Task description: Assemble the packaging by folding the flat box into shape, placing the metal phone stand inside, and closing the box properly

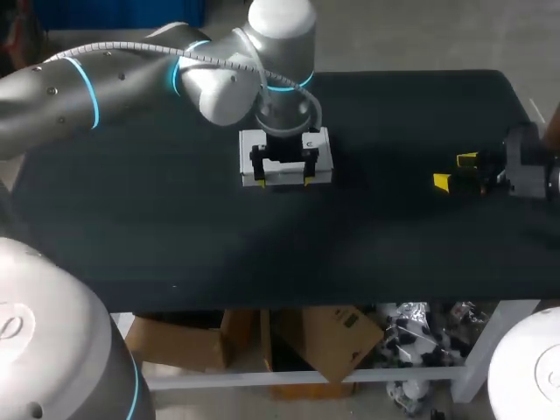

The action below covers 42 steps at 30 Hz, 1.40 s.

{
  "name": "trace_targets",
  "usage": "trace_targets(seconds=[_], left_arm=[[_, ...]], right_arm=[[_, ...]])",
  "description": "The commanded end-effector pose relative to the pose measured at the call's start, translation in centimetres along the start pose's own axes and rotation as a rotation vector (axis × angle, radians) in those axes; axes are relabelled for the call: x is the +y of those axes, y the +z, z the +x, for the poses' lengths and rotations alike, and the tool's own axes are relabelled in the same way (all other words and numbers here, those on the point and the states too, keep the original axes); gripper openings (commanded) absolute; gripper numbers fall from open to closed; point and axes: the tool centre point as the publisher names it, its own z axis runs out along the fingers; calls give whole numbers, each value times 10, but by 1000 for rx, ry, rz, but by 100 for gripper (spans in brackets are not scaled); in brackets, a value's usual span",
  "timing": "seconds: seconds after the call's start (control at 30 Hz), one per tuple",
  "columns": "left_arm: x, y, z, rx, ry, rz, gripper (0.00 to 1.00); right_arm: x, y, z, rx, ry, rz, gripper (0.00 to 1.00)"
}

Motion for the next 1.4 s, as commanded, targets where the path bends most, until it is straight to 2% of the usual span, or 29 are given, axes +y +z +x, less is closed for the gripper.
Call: trace_targets(seconds=[0.03, 0.43, 0.7, 1.13, 1.4], left_arm=[[-22, 7, 8, -10, 6, -33, 100], [-73, 19, 13, -8, 10, -33, 100], [-109, 22, 9, 1, 14, -34, 100], [-155, 26, 0, 15, 18, -30, 100], [-175, 30, -1, 31, 34, -40, 100]], right_arm=[[-1, -2, 0, 4, -1, -5, 100], [-1, -2, 0, 4, -1, -5, 100], [-1, -2, 0, 4, -1, -5, 100], [-1, -2, 0, 4, -1, -5, 100], [-1, -2, 0, 4, -1, -5, 100]])
